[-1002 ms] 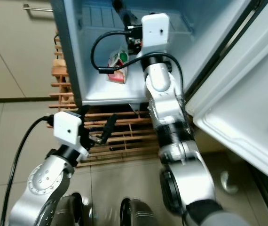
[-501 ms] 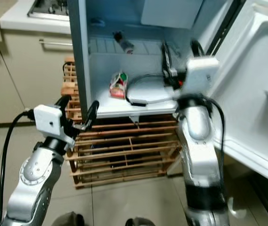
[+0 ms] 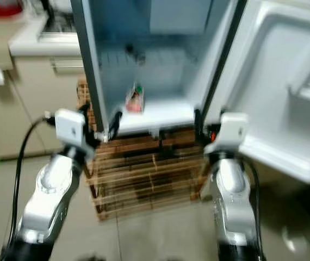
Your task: Restocking fridge
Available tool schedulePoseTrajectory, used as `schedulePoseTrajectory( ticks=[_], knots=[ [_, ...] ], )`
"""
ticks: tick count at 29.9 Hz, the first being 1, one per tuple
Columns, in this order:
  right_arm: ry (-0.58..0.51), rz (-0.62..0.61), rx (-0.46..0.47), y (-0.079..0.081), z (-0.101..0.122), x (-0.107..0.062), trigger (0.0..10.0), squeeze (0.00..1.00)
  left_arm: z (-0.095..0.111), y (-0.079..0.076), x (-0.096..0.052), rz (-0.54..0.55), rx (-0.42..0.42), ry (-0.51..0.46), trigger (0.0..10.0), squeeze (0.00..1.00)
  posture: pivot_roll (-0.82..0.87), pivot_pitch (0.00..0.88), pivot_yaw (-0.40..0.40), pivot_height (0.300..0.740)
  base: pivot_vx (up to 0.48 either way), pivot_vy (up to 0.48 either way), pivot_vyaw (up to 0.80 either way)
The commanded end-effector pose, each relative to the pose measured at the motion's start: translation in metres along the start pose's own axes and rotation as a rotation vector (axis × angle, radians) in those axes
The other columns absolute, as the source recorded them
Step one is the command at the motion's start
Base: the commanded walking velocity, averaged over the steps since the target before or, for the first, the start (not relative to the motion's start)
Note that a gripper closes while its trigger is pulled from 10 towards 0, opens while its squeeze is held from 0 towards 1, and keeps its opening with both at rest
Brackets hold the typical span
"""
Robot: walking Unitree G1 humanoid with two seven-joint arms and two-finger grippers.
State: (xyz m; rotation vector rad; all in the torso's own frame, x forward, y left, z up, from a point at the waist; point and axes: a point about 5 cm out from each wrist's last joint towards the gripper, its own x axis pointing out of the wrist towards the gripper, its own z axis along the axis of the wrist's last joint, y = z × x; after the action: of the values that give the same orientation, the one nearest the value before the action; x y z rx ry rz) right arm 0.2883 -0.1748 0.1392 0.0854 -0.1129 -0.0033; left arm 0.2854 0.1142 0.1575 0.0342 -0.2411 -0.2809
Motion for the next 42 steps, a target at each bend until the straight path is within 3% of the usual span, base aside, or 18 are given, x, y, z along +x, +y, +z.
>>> schedulePoseTrajectory(
  ticks=[1,4,17,32,42],
  knots=[
    [-0.007,-0.026,0.013,-0.006,0.003,0.003,10.0,0.00,0.000,-0.001,0.003,0.003,-0.001,-0.001,10.0,0.00,-0.10,0.000,-0.008,0.740,-0.266,0.000,0.00],
    [-0.002,0.039,-0.024,0.004,0.002,0.000,10.0,0.00,0.000,0.004,0.004,0.029,-0.001,0.002,10.0,0.00,-0.09,0.000,-0.010,0.740,-0.272,-0.089,0.00],
    [0.045,0.072,-0.026,0.011,-0.010,-0.002,10.0,0.00,-0.002,0.005,0.003,0.038,-0.013,0.002,10.0,0.00,-0.09,0.000,-0.009,0.740,-0.155,-0.205,0.00],
    [0.050,0.110,-0.071,0.017,-0.012,-0.003,10.0,0.00,-0.003,0.001,0.005,0.000,-0.008,0.006,10.0,0.00,-0.09,0.000,-0.006,0.740,0.000,-0.160,0.77],
    [0.014,0.192,-0.143,0.030,-0.007,-0.003,10.0,0.00,-0.004,-0.001,0.011,-0.017,-0.024,0.008,10.0,0.00,-0.10,0.000,-0.002,0.740,0.000,-0.408,0.00]
  ],
)
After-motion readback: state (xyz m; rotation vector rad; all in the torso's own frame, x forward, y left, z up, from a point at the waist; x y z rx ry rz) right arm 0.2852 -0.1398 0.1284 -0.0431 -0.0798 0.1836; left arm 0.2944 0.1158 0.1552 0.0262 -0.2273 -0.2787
